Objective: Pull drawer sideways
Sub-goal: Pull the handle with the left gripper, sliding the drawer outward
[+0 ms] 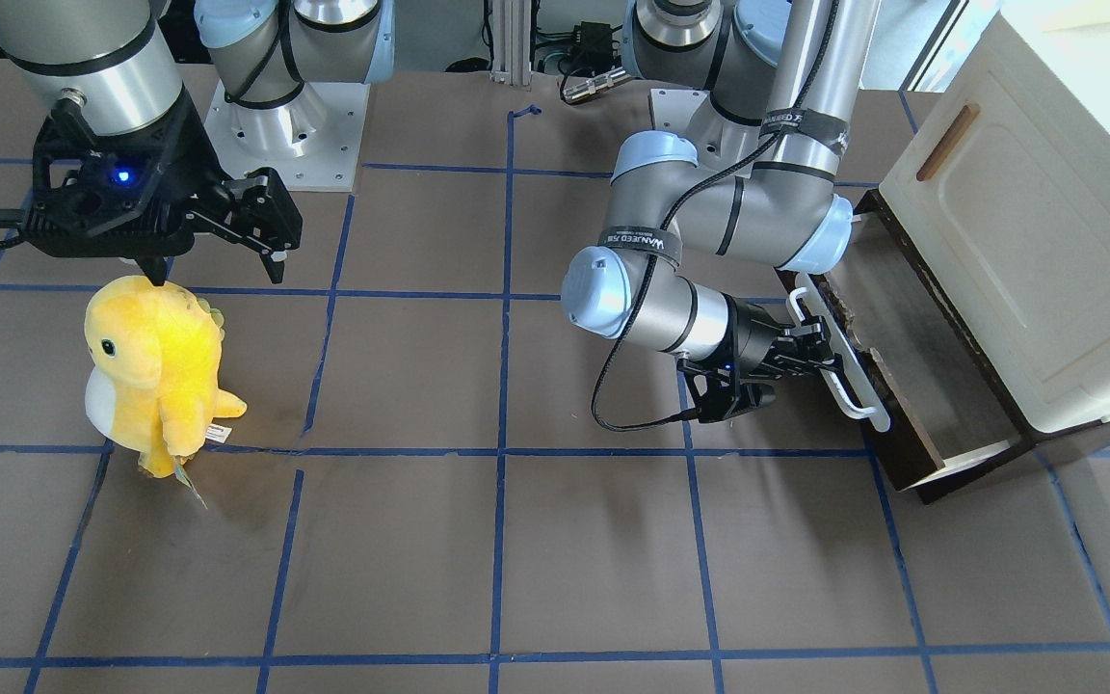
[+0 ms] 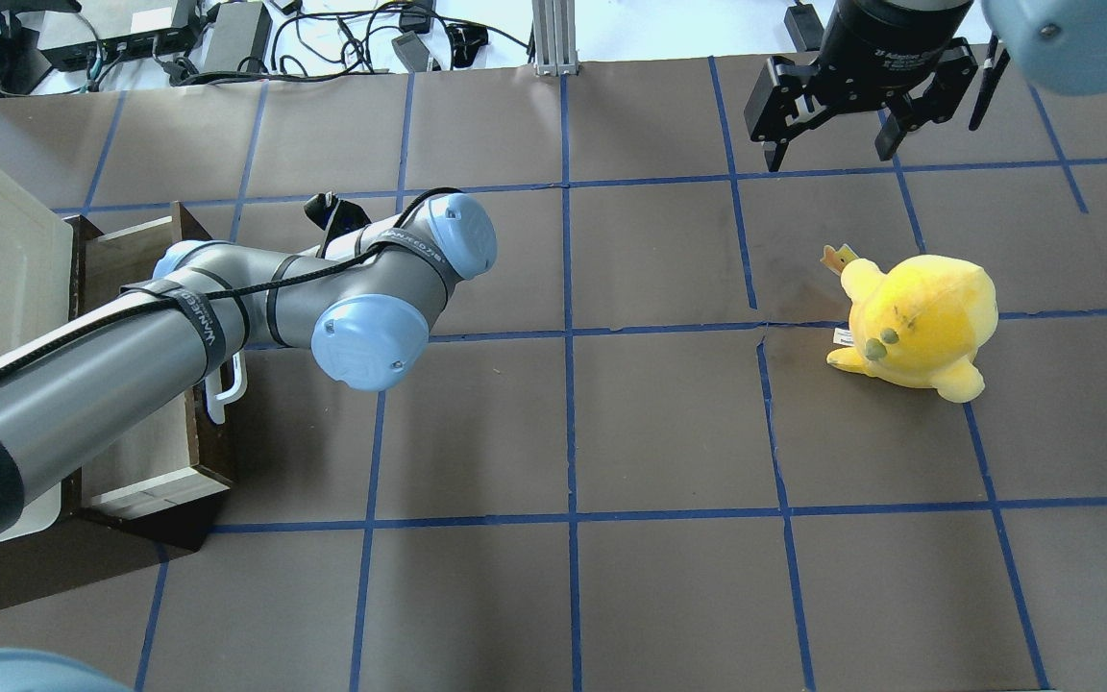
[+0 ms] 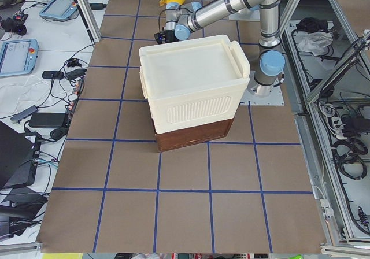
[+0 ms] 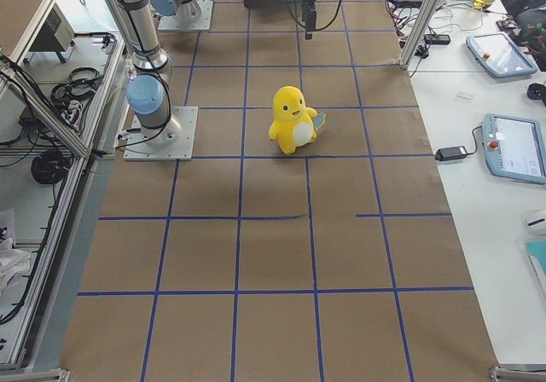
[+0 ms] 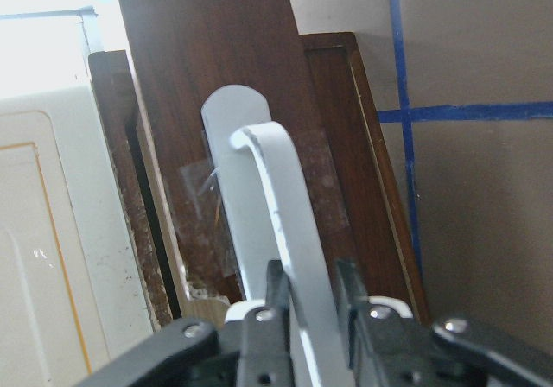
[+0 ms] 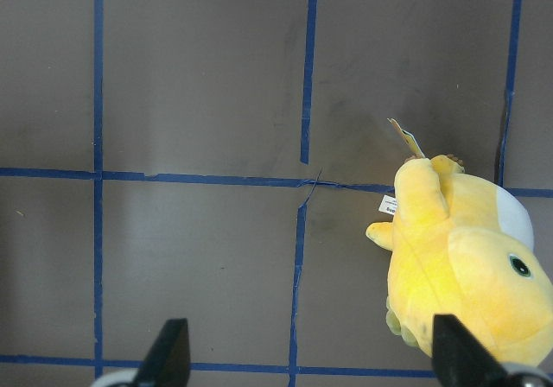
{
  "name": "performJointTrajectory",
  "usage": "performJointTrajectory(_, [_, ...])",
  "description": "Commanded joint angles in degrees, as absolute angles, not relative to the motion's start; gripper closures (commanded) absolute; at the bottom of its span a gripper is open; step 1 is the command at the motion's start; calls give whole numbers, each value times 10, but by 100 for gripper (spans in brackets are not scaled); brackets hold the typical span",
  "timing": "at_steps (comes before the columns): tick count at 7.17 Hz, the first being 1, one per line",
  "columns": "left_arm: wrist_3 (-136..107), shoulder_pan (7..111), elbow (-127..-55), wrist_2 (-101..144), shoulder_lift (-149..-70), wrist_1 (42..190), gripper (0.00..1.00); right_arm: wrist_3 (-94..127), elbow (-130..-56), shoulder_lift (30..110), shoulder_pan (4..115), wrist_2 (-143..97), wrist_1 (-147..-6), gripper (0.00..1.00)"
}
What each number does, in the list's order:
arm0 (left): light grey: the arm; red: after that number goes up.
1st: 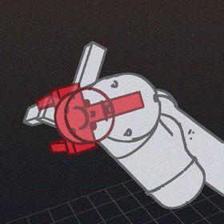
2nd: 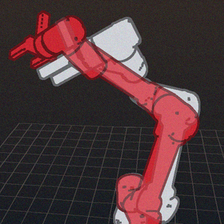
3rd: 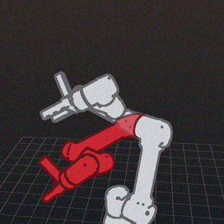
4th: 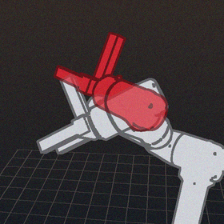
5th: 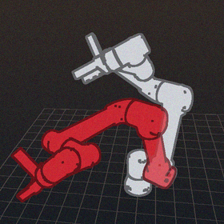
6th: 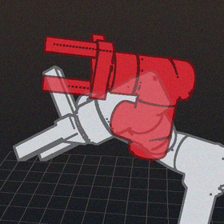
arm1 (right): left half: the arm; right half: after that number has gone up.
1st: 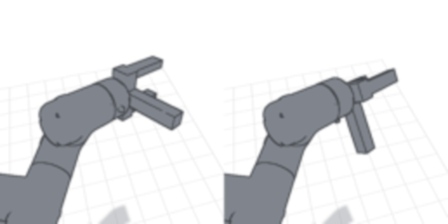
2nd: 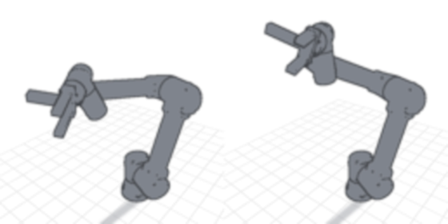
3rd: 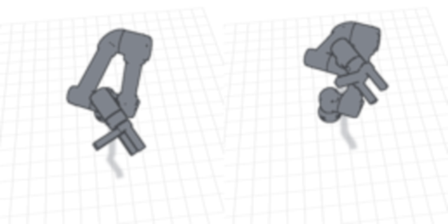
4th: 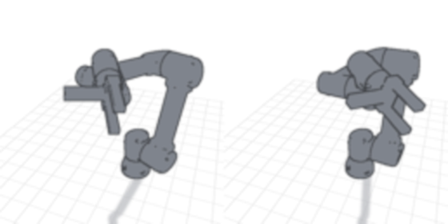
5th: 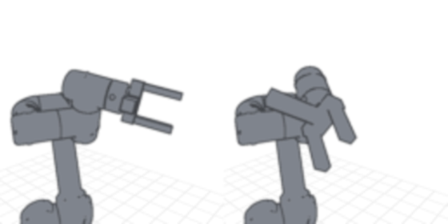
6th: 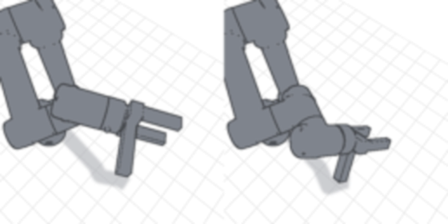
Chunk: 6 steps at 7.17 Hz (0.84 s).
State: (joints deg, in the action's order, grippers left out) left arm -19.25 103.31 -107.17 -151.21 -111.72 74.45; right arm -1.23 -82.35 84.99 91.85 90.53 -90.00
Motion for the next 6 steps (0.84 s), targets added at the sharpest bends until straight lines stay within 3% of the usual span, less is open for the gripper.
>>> performJointTrajectory(1, [-192,1039,-1071,-1513,-1117,744,88,-12,-824,850,918,905,-900,0])
performJointTrajectory(6, [-192,1049,-1071,-1511,-1117,743,88,-12,-824,850,918,905,-900,0])
